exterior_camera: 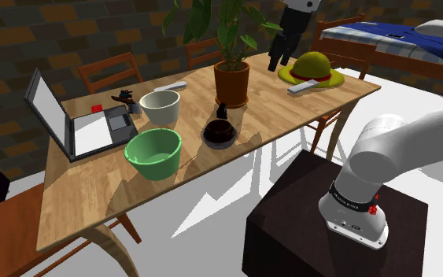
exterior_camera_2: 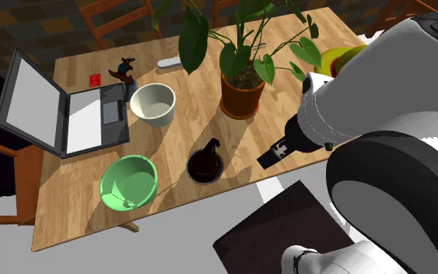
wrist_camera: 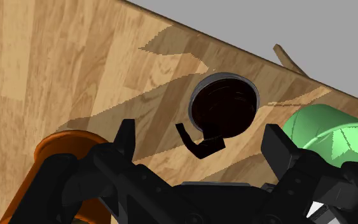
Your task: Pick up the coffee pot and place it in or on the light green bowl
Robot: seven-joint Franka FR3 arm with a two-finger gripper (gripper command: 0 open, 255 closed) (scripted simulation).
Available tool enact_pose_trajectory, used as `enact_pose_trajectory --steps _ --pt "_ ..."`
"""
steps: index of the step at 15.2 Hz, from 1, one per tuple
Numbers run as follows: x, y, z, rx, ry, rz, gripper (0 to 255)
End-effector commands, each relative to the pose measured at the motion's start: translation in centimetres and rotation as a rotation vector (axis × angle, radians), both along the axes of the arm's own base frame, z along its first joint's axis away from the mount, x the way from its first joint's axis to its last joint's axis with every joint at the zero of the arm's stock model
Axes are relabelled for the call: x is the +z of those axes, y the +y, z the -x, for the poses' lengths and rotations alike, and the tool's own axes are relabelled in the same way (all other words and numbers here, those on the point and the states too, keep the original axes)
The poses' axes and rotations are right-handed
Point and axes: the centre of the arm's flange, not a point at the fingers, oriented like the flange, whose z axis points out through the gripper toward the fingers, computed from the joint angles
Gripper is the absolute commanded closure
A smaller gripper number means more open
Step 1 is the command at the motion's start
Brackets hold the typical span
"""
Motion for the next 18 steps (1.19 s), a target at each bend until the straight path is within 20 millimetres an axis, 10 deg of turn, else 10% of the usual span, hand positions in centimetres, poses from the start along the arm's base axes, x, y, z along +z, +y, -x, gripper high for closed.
enact_pose_trajectory --steps 1,18 --pt "0.0 0.0 0.0 0.0 0.0 0.0 0" --pt "-14.2 13.0 -14.2 -0.317 -0.024 0.169 0"
